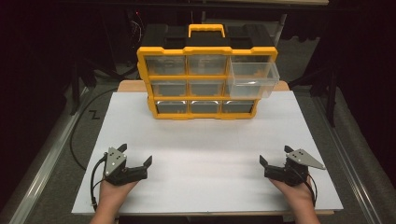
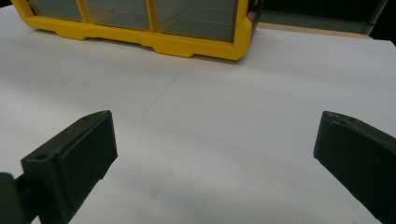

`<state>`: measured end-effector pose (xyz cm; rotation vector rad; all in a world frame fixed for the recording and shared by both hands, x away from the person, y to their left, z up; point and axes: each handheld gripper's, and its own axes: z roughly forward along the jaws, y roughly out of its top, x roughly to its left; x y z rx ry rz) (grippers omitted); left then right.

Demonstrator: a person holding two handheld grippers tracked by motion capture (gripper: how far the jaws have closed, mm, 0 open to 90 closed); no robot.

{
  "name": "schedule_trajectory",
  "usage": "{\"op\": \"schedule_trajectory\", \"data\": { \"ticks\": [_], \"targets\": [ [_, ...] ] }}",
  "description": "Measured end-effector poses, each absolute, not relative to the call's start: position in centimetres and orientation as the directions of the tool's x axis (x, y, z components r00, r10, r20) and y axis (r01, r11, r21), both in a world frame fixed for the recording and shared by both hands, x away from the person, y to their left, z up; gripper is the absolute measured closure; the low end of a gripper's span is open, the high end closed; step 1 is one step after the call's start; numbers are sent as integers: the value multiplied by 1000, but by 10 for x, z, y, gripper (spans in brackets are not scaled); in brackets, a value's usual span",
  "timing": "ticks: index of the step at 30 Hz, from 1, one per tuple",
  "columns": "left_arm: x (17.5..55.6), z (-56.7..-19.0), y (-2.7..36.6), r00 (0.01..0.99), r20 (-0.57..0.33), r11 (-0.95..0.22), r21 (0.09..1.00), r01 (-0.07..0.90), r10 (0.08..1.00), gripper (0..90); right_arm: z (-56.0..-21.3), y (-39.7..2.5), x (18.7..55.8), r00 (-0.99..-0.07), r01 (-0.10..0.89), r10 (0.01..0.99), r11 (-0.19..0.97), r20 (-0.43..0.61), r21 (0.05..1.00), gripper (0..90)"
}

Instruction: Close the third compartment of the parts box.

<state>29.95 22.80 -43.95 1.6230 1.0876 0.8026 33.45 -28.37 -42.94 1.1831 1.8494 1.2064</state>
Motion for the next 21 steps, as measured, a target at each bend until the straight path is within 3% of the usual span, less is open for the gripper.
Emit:
{"op": "schedule_trajectory", "data": {
  "ticks": [21],
  "targets": [
    [302, -442, 224, 405, 13, -134, 953, 271, 914, 2, -429, -274, 343, -397, 335, 917, 164, -19, 928, 7]
  ]
}}
